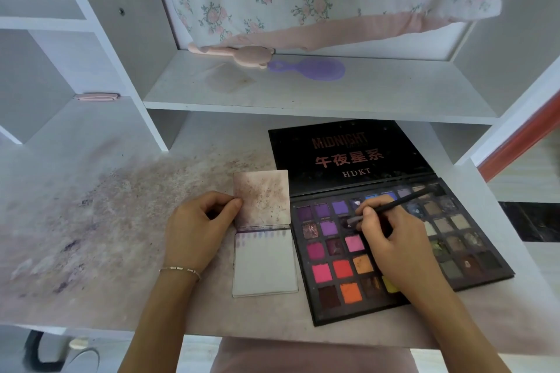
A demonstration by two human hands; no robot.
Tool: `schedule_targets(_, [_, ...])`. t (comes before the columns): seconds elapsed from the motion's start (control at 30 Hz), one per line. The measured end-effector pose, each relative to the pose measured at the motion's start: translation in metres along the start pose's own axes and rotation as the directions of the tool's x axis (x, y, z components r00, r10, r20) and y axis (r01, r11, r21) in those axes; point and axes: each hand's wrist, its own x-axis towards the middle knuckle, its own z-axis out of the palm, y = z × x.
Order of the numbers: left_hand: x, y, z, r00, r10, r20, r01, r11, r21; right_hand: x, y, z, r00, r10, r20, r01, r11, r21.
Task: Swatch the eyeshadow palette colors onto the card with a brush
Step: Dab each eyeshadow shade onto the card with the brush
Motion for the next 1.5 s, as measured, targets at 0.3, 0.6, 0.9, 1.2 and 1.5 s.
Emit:
schedule_targets(0.3, [-0.001,0.001,-0.001,1.000,0.004,0.001,-0.004,1.000,-0.006,0.000,-0.001,-0.001,1.000,-0.004,-0.011,0.004,1.000,0.005])
schedule_targets(0.6, [-0.001,0.002,-0.001,1.000,-0.002,0.004,0.002,1.000,0.003,-0.002,-0.005,-0.001,0.997,0.019,-0.074,-0.015,0.999,0.051])
schedule_targets(0.9, [-0.001,0.002,-0.002,1.000,0.011,0.009,-0.011,1.000,0.014,-0.009,-0.034,0.024,0.995,0.022,0.094,-0.046,0.963,0.266])
schedule_targets(1.2, [0.000,0.000,-0.001,1.000,0.009,0.006,-0.009,1.000,-0.001,-0.010,-0.054,0.055,0.947,-0.040,0.320,-0.052,0.960,0.274])
schedule_targets(1.5, [-0.001,0.000,-0.002,1.000,0.014,0.009,-0.014,1.000,0.013,-0.009,-0.052,0.060,0.938,-0.013,0.347,-0.071,0.971,0.229])
